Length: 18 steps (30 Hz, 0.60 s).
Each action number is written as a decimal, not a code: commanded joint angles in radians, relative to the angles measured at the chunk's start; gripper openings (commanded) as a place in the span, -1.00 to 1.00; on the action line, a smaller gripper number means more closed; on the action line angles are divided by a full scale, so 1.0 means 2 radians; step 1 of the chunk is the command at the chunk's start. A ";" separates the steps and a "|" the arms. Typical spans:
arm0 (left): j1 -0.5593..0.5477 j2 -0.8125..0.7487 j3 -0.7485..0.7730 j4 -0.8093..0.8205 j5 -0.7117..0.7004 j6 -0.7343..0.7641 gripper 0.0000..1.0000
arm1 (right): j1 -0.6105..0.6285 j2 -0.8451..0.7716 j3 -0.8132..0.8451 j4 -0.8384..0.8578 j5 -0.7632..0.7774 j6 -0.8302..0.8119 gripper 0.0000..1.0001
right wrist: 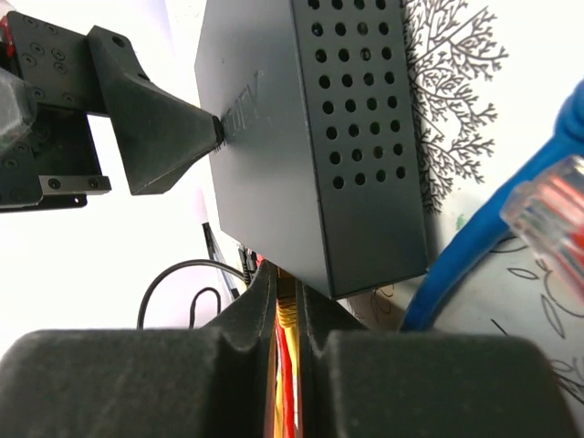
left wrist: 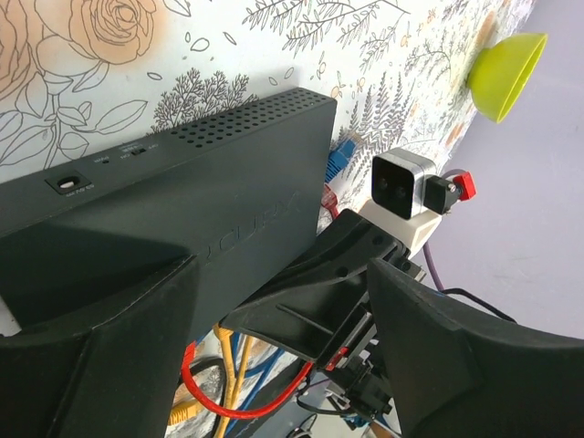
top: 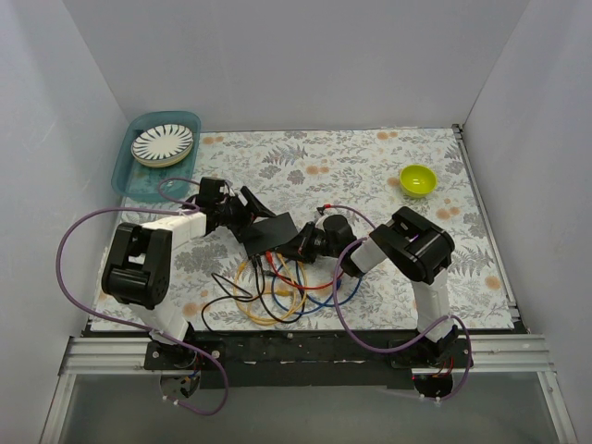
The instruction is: Pull the plug from the switch port
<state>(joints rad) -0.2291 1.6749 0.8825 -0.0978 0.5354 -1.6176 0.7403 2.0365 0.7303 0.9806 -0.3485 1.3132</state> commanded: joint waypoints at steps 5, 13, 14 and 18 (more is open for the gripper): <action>-0.001 -0.037 -0.020 -0.031 0.001 0.003 0.49 | 0.001 0.004 -0.009 0.070 0.019 0.012 -0.95; -0.009 -0.103 -0.049 -0.008 0.035 -0.049 0.49 | 0.001 -0.005 0.001 0.018 -0.008 -0.032 -0.97; -0.011 -0.109 -0.053 -0.006 0.038 -0.054 0.49 | 0.002 -0.006 0.003 0.003 -0.012 -0.037 -0.97; -0.025 -0.110 -0.064 0.006 0.037 -0.049 0.50 | 0.002 -0.007 0.009 -0.024 -0.019 -0.060 -0.97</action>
<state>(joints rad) -0.2523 1.4853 0.7773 -0.1162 0.5819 -1.7016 0.7418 2.0457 0.7246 1.0031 -0.3679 1.2716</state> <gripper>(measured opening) 0.746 0.097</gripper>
